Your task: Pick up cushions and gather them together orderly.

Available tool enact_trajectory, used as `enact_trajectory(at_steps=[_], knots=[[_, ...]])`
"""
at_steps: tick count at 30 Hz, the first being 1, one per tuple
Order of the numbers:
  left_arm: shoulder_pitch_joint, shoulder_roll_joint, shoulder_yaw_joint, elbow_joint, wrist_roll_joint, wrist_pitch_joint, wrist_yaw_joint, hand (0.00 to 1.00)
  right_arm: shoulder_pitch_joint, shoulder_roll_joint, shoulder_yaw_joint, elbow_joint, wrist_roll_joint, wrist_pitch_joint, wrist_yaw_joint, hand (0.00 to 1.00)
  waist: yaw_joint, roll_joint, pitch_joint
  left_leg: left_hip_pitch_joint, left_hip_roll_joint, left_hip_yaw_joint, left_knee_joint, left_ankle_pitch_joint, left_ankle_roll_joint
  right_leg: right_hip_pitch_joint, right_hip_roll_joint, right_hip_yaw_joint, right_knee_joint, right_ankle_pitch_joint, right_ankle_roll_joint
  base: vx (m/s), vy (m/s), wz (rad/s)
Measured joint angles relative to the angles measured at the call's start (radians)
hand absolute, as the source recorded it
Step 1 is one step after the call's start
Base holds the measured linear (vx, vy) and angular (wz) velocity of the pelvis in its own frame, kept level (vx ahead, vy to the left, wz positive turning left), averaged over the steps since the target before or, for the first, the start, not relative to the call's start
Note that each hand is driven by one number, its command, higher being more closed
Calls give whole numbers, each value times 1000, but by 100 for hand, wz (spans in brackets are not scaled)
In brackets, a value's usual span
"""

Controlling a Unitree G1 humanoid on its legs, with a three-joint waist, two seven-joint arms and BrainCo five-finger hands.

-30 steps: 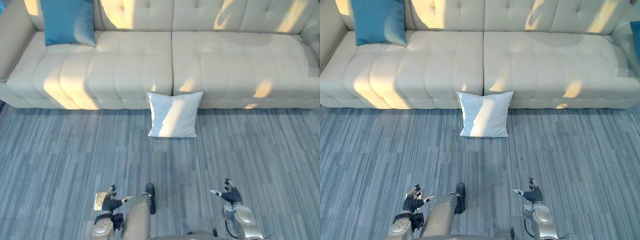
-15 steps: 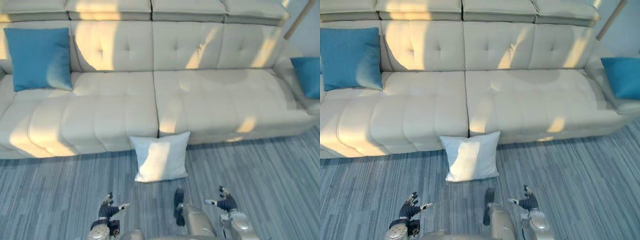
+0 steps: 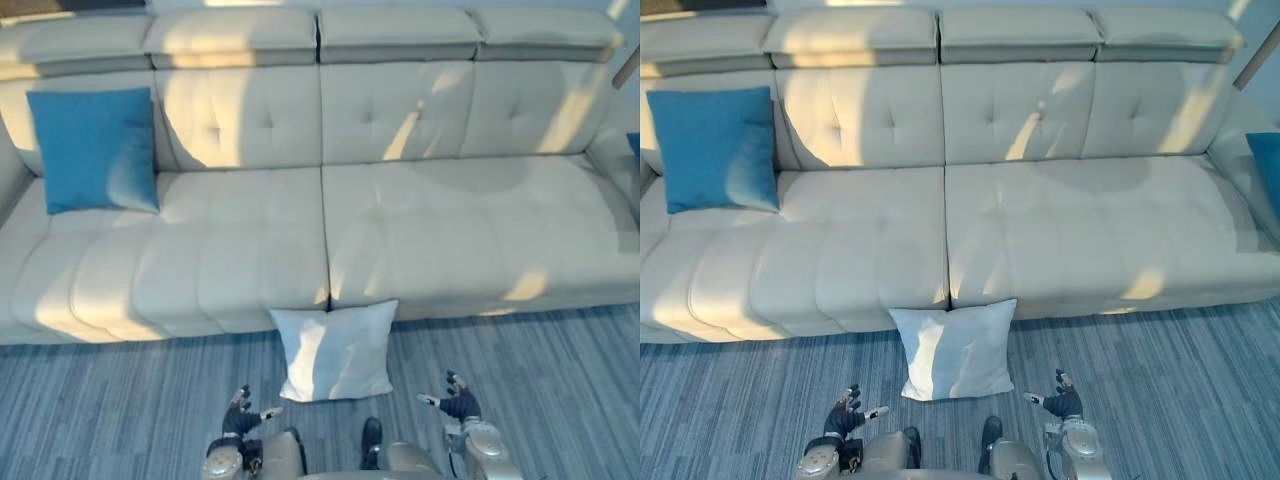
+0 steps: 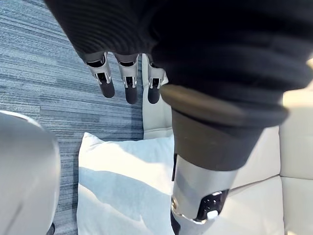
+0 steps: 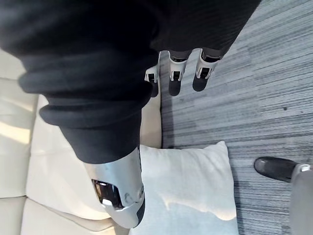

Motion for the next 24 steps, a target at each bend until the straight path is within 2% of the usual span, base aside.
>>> enact_trajectory(at_steps=[4, 7, 8, 9, 11, 12, 14, 17, 18, 22, 24], knots=[[-99, 49, 5, -4, -19, -7, 22, 0, -95, -2, 4, -3, 8, -2, -19, 0, 3, -1, 80, -110, 8, 2, 124, -13, 19, -109, -18, 4, 128, -21, 3, -41, 85, 0], [-208, 74, 41, -15, -73, -15, 57, 0, -168, -20, 5, -7, 27, -4, -45, 0, 6, 2, 139, -279, 30, -11, 271, -92, 43, -272, -23, -7, 281, -97, 4, -137, 50, 11], [-217, 74, 47, -15, -79, -15, 61, 0, -175, -21, 6, -7, 33, -4, -48, 0, 6, 3, 144, -293, 32, -11, 281, -101, 44, -287, -23, -7, 293, -104, 2, -138, 22, 4], [-271, 79, 73, -15, -101, -15, 67, 0, -215, -31, 5, -7, 48, -4, -63, 0, 7, -1, 178, -361, 38, -14, 336, -115, 49, -356, -27, -8, 350, -118, 5, -175, 16, -1], [-354, 81, 124, -15, -136, -17, 90, 0, -291, -47, -13, -1, 63, -4, -97, 0, 5, -1, 198, -520, 47, -24, 426, -141, 48, -510, -31, -6, 432, -131, 2, -253, 19, -7], [-412, 87, 151, -14, -150, -22, 105, 0, -352, -60, -13, 0, 84, -3, -118, 0, 5, -1, 228, -596, 55, -26, 467, -141, 51, -581, -29, -6, 466, -128, -2, -183, 13, -12], [-494, 88, 192, -16, -170, -29, 126, 0, -430, -71, -41, 1, 107, -2, -143, 0, 4, 0, 249, -724, 65, -38, 534, -137, 57, -704, -28, -8, 522, -127, -4, -136, 3, -12], [-614, 96, 204, -43, -198, -33, 148, 0, -588, -97, -75, 0, 140, -3, -178, 0, 4, -1, 298, -870, 74, -46, 612, -137, 59, -849, -28, -4, 602, -128, -7, -88, -15, -10], [-680, 98, 204, -79, -216, -38, 162, 0, -698, -124, -76, -3, 168, -10, -199, 0, 6, -1, 313, -973, 84, -46, 671, -139, 61, -952, -29, 0, 663, -134, -14, -55, -21, -10], [-809, 108, 192, -103, -236, -53, 188, 0, -882, -163, -70, -20, 209, -40, -229, 0, 5, 0, 330, -1131, 94, -56, 766, -147, 74, -1116, -35, 2, 771, -153, -18, -110, -44, -4], [-875, 116, 168, -111, -240, -55, 199, 0, -960, -170, -65, -40, 224, -42, -237, 0, 6, 0, 331, -1201, 94, -65, 804, -148, 74, -1188, -39, 2, 818, -162, -21, -145, -45, 7]])
